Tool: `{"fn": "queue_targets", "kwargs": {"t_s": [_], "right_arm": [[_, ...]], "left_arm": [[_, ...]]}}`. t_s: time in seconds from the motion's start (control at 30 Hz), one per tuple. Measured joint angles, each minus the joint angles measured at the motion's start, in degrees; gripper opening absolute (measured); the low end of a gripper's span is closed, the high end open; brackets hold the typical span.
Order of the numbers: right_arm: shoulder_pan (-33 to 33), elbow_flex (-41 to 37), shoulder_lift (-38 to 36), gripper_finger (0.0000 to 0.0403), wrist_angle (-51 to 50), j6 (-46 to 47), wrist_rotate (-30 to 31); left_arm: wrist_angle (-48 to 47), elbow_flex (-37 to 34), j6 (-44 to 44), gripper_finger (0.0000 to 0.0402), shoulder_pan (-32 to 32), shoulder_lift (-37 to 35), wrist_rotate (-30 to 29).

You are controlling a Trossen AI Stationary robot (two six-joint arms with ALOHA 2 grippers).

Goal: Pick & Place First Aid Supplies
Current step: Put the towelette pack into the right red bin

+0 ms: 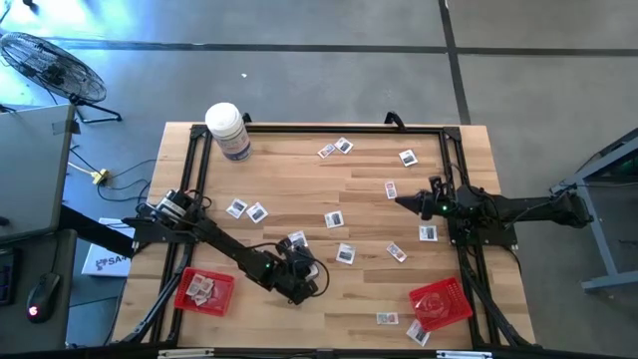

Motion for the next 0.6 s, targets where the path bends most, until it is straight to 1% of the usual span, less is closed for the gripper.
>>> {"fn": "queue_targets", "kwargs": {"t_s": [0.07, 0.13, 0.2, 0.23, 0.3, 0.37, 0.47, 0.6], "right_arm": [[0.0, 0.0, 0.0, 0.0064, 0.0, -0.6, 2.5], [0.0, 0.0, 0.0, 0.0064, -0.2, -3.8, 5.2], [0.0, 0.0, 0.0, 0.0064, -0.1, -7.3, 6.6], [0.0, 0.0, 0.0, 0.0064, 0.2, -7.6, 6.9], [0.0, 0.0, 0.0, 0.0064, 2.9, -6.2, 8.2], [0.3, 0.0, 0.4, 0.0064, 6.8, -8.3, 11.7], [2.2, 0.0, 2.6, 0.0064, 10.4, -13.3, 13.7], [5.5, 0.0, 9.5, 0.0064, 16.3, -14.1, 19.2]], "left_arm": [[0.0, 0.0, -0.4, 0.0008, 0.0, 0.0, -0.1], [-0.1, 0.0, -0.5, 0.0011, 0.0, 0.0, -0.1], [-0.1, -0.1, -0.5, 0.0011, 0.0, -0.1, -0.4], [-0.2, -0.1, -0.4, 0.0009, 0.0, -0.5, -0.8], [-0.4, -0.1, 0.3, 0.0005, -0.1, -1.4, -1.2], [-0.7, -0.3, 1.4, 0.0002, 0.0, -2.5, -1.2], [-2.4, -0.5, 4.1, 0.0002, 0.0, -4.6, -1.3], [-3.3, -0.5, 6.4, 0.0001, 0.4, -7.3, -3.3]]}}
